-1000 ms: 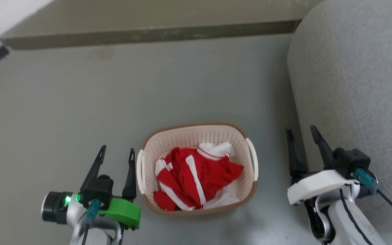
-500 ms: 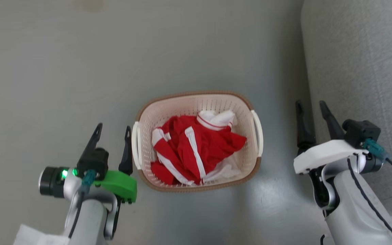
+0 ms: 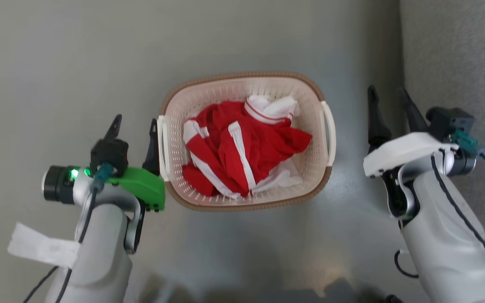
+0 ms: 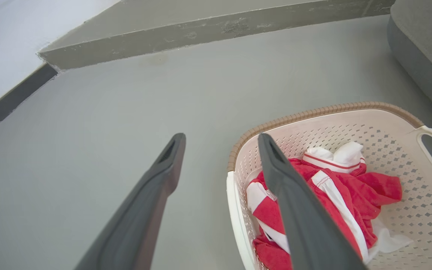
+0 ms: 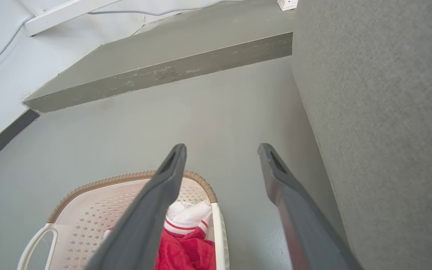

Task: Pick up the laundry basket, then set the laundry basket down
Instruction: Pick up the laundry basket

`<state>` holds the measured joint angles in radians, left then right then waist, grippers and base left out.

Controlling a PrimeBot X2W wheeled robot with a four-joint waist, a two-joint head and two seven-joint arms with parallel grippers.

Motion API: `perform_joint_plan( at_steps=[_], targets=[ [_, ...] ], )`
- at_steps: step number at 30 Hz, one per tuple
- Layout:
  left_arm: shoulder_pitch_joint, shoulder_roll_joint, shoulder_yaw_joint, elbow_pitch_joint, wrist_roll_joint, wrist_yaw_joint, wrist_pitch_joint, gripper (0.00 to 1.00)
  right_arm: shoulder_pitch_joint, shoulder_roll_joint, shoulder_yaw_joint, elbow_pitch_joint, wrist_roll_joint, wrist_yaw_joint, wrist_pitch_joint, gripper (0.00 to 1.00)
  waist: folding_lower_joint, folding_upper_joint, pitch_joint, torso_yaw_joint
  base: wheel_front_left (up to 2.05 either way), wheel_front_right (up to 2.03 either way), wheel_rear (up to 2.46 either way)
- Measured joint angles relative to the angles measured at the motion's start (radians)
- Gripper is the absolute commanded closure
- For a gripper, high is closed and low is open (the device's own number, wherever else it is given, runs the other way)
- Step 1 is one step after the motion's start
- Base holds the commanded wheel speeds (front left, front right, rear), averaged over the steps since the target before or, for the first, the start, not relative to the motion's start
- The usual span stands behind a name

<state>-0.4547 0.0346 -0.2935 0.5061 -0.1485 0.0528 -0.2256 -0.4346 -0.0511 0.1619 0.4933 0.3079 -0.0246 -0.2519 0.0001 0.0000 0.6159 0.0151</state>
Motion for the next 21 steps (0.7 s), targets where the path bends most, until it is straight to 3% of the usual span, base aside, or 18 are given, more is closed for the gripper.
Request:
perform_joint_plan(
  at_steps=[13, 21],
  targets=[
    [-0.14, -0.007, 0.0, 0.106, -0.068, -0.005, 0.022, 0.0, -0.162, -0.008, 0.013, 0.093, -0.002, 0.016, 0.0, 0.0, 0.0001, 0.0, 0.166, 0.007, 0.0, 0.0, 0.0],
    [-0.172, -0.009, -0.025, 0.182, -0.105, -0.017, 0.017, 0.0, -0.184, -0.01, 0.053, 0.17, 0.001, 0.034, 0.0, 0.0, 0.0, 0.0, 0.234, 0.016, 0.0, 0.0, 0.0]
  ],
)
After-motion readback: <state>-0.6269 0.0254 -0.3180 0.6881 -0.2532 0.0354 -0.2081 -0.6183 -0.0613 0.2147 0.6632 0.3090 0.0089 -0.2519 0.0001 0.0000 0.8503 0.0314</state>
